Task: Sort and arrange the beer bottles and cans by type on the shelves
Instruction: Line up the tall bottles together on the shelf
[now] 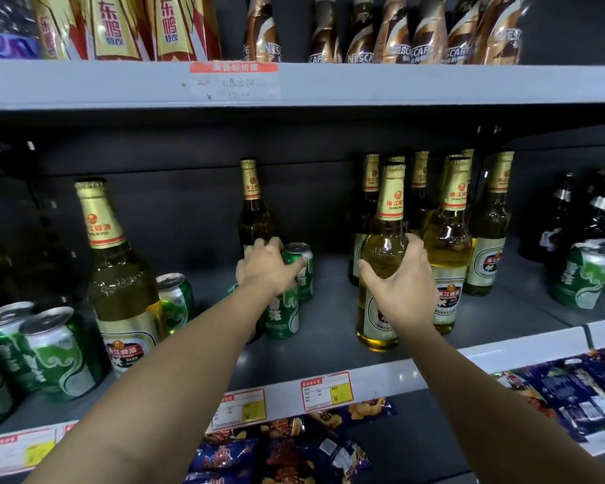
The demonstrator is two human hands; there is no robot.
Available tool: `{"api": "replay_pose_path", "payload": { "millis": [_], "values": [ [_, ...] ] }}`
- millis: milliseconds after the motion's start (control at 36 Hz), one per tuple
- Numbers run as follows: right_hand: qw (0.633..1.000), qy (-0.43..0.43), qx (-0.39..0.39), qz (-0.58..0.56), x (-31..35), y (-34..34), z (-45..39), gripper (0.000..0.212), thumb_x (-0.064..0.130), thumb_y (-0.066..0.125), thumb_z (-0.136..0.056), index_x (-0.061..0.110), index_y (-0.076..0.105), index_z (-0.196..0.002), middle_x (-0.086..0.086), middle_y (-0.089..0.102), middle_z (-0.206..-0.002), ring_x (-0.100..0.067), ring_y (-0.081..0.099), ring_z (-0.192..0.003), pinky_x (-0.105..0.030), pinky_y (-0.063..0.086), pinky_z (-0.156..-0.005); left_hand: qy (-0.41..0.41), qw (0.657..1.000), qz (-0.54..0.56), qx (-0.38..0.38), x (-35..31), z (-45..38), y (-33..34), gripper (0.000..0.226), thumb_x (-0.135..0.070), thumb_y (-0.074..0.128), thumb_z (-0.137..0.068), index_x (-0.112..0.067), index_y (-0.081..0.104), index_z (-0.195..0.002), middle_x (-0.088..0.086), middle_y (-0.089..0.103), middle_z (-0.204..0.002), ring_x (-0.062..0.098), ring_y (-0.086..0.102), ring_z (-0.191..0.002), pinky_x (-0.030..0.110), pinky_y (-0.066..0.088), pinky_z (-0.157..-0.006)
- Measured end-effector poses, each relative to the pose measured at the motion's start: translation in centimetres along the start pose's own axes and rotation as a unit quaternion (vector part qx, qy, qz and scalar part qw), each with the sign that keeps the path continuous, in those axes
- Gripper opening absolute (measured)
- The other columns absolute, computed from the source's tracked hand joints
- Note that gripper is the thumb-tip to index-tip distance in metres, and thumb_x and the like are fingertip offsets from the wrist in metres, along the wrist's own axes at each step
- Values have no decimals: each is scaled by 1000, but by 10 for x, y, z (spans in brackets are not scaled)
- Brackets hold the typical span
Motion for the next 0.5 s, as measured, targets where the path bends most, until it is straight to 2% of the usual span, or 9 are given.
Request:
{"api": "replay_pose_path", "payload": {
  "millis": [83, 222, 333, 500],
  "values": [
    [1000, 0, 0, 8, -1, 2, -2, 83, 56, 69, -75, 16, 34, -139, -2, 53, -132, -24, 51, -121, -47, 49, -93, 2, 1000, -16, 9, -10, -16, 1, 57, -56, 49, -93, -20, 45, -137, 9, 46, -136, 30, 40, -127, 41, 41, -95],
    [1000, -3, -8, 3, -3, 5, -4, 83, 57, 68, -72, 17, 36, -138, 0, 54, -129, -23, 52, -120, -47, 49, -93, 6, 993, -75, 92, -29, -41, 23, 61, -55, 40, -97, -17, 37, -144, 15, 41, -144, 35, 37, -131, 43, 37, -102],
    [1000, -6, -13, 3, -5, 9, -6, 84, 59, 66, -70, 17, 39, -136, 1, 57, -124, -21, 55, -117, -46, 50, -91, 3, 987, -92, 128, -37, -55, 35, 60, -57, 38, -97, -17, 41, -141, 14, 45, -143, 34, 42, -129, 41, 40, -99],
    [1000, -11, -19, 1, -5, 13, -8, 84, 59, 67, -69, 14, 40, -135, 0, 58, -121, -22, 56, -114, -46, 51, -89, 18, 977, -142, 160, -42, -63, 38, 49, -39, 63, -91, -18, 52, -133, 9, 54, -136, 29, 52, -124, 36, 44, -94]
  ]
}}
Point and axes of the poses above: each hand's wrist, its own z-axis away from the middle knuckle, its own y-axis out of the palm, x = y × z, the point moved 4 cm from there along -z, towards the middle knuckle
